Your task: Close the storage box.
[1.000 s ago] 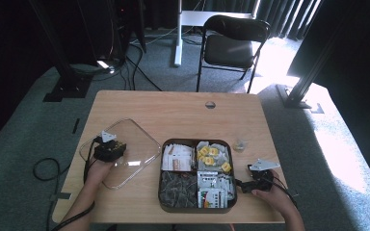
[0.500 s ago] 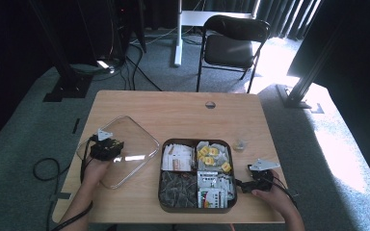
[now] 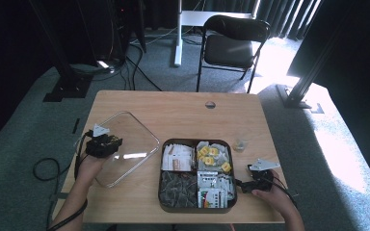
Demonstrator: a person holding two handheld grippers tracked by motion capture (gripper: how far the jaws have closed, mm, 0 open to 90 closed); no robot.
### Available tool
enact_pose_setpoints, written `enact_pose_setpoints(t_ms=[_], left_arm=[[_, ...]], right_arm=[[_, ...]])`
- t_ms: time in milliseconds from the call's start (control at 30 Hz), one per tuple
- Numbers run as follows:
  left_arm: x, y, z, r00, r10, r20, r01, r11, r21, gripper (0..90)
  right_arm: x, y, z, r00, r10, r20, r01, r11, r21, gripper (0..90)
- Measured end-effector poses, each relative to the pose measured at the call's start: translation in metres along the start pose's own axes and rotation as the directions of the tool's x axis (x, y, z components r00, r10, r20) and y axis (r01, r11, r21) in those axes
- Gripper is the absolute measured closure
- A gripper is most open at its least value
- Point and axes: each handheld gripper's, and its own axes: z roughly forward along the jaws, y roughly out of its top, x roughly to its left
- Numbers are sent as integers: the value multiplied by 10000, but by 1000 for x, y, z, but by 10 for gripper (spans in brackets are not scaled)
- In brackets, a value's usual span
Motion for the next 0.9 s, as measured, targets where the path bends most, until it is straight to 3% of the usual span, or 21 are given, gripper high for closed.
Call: enact_pose_setpoints(t_ms=[233,333,533,667,833,900], left_arm=[[-15,14,-12,9977,420,536,-404,9987,-310,592],[-23,18,-13,9933,632,967,-601,9976,-350,592],[-41,24,-10,9832,1161,1410,-1133,9932,-281,592],[-49,27,-9,9744,1249,1869,-1208,9921,-330,592],[-59,31,-8,9691,1530,1936,-1492,9882,-341,591],[-65,33,-8,9634,1677,2090,-1639,9858,-352,591]], right_arm=[[0,0,0,10000,15,9,-15,10000,-2,120],[0,0,0,10000,15,7,-15,10000,-4,120],[0,0,0,10000,14,10,-14,10000,-3,120],[0,0,0,10000,14,7,-14,10000,-3,120],[0,0,0,10000,18,10,-18,10000,-3,120],[0,0,0,10000,19,10,-19,10000,-5,120]])
